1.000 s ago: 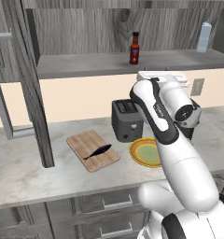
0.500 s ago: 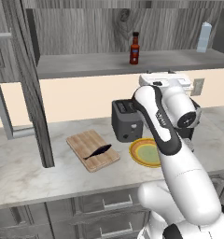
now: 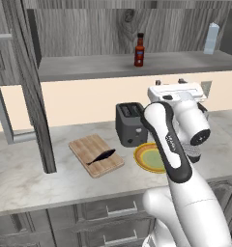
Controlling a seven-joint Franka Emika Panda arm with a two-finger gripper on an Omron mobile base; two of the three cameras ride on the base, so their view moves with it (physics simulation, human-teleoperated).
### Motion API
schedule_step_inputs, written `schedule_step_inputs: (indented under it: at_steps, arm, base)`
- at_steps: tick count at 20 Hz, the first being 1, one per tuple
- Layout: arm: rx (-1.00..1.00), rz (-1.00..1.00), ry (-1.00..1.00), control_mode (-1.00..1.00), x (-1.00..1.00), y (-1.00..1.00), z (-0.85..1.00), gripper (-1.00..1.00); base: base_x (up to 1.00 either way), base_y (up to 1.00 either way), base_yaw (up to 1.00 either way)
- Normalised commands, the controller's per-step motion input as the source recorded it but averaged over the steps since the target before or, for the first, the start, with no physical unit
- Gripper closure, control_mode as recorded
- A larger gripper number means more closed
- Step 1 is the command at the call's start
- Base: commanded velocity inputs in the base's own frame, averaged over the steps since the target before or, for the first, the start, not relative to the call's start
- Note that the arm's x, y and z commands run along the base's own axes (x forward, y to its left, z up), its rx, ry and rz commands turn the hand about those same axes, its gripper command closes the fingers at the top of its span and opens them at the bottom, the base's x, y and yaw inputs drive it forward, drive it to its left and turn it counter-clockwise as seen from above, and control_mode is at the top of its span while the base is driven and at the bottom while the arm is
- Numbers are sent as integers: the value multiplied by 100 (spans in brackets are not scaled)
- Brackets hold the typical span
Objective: Pick the fish from the plate and place it on the cutting board. Then pick the condiment bottle from the cabinet and place it next to the cutting board.
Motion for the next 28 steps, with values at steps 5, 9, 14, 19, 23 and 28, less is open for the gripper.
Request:
schedule_step_inputs:
  at_steps: [5, 9, 14, 19, 23, 28]
  arm:
    - [-15, 4, 0, -100, -24, -5, 0, -100]
    - [-22, 6, 0, -100, -18, -8, 0, -100]
    - [-31, 4, 0, -100, -5, -4, 0, -100]
    - [-36, 3, 0, -100, 0, 0, -8, -100]
    - [-25, 3, 0, -100, 0, 0, -12, -100]
    - [0, 1, -3, -100, 0, 0, 0, -100]
  base:
    - [0, 0, 0]
    - [0, 0, 0]
    - [0, 0, 0]
    - [0, 0, 0]
    - [0, 0, 0]
    - [0, 0, 0]
